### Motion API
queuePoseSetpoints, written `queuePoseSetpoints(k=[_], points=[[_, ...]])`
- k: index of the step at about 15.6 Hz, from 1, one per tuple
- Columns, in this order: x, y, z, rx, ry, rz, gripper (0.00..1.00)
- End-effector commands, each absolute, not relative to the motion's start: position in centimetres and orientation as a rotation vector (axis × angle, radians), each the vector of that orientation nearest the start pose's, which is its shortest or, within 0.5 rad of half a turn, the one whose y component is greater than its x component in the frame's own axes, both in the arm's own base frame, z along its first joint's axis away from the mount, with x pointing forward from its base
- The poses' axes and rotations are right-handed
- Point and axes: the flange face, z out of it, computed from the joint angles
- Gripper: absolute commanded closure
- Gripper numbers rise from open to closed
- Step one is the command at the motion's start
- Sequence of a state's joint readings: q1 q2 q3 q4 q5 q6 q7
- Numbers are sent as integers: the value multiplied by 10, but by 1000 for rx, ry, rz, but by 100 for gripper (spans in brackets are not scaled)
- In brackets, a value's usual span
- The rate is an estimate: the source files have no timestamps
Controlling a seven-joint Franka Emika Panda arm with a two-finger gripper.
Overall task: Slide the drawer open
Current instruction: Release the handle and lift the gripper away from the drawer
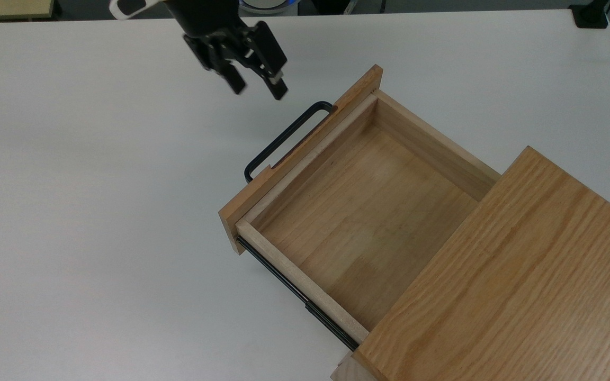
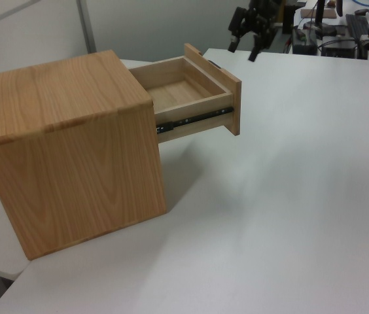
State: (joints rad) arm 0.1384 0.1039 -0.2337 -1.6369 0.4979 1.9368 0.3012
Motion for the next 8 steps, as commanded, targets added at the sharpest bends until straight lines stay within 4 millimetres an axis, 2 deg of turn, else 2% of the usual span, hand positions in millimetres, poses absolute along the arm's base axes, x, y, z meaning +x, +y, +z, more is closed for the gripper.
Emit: queuePoseSetpoints(k=[1, 3, 8], points=[[578, -35, 588, -2910, 438, -150, 0], [567, -44, 589, -3080, 306, -67, 0], [555, -63, 607, -3150, 237, -62, 0]])
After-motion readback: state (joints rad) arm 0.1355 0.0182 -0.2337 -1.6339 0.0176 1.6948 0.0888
